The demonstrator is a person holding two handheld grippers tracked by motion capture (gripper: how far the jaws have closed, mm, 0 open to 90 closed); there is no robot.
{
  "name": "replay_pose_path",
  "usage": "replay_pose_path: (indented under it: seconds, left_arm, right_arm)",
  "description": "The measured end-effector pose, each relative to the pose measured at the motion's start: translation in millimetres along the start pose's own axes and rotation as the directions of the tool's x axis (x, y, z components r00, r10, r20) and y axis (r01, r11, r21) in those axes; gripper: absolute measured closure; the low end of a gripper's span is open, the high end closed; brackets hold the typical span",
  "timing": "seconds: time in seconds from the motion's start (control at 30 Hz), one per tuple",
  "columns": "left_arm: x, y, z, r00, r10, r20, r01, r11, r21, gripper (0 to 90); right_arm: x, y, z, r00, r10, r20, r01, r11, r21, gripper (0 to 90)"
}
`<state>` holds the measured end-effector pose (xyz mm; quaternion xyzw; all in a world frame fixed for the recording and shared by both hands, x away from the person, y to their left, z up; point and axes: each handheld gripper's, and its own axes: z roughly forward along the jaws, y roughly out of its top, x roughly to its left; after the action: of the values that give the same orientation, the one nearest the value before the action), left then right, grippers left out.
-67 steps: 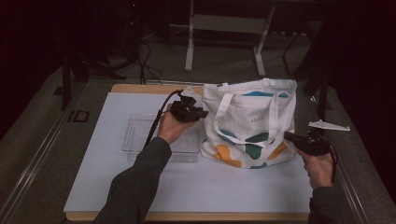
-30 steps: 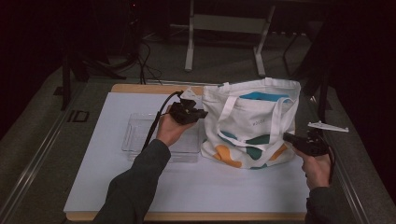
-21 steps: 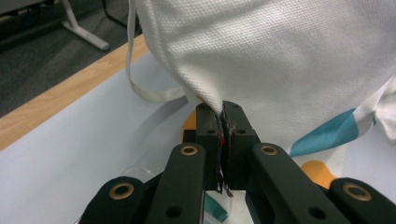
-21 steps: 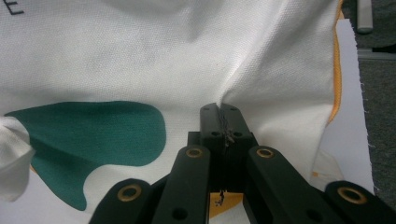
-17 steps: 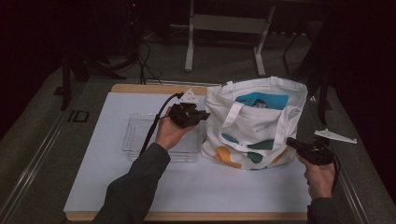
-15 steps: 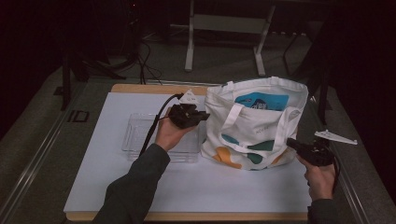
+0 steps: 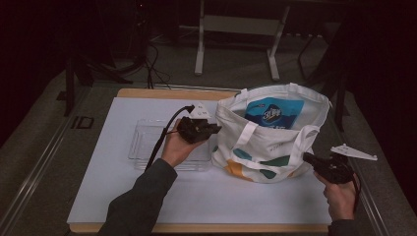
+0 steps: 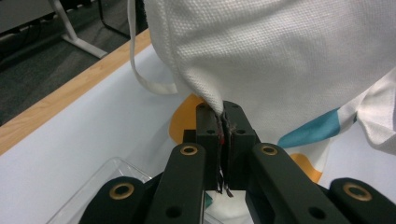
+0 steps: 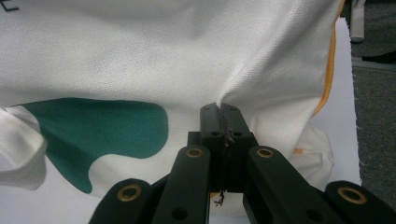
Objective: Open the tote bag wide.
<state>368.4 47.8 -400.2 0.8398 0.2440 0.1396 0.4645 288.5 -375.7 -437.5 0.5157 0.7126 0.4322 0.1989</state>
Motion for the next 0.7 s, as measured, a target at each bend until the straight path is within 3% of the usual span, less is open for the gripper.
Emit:
replay_pose_path:
  seconds: [0.23, 0.7]
  left_arm:
    - [-5.9, -5.7, -0.3, 0.9999, 0.016, 0.001, -0.016, 0.9997, 0.017, 87.3]
    - [-17.4, -19.8, 10.9, 0.9977, 0.067, -0.006, -0.066, 0.9944, 0.083, 87.2]
  right_arm:
    - [2.5, -10.1, -1.9, 1.0000, -0.004, 0.002, 0.004, 1.000, 0.002, 90.0]
    - [4.7, -32.6, 11.1, 0.9991, -0.024, 0.033, 0.022, 0.998, 0.066, 90.0]
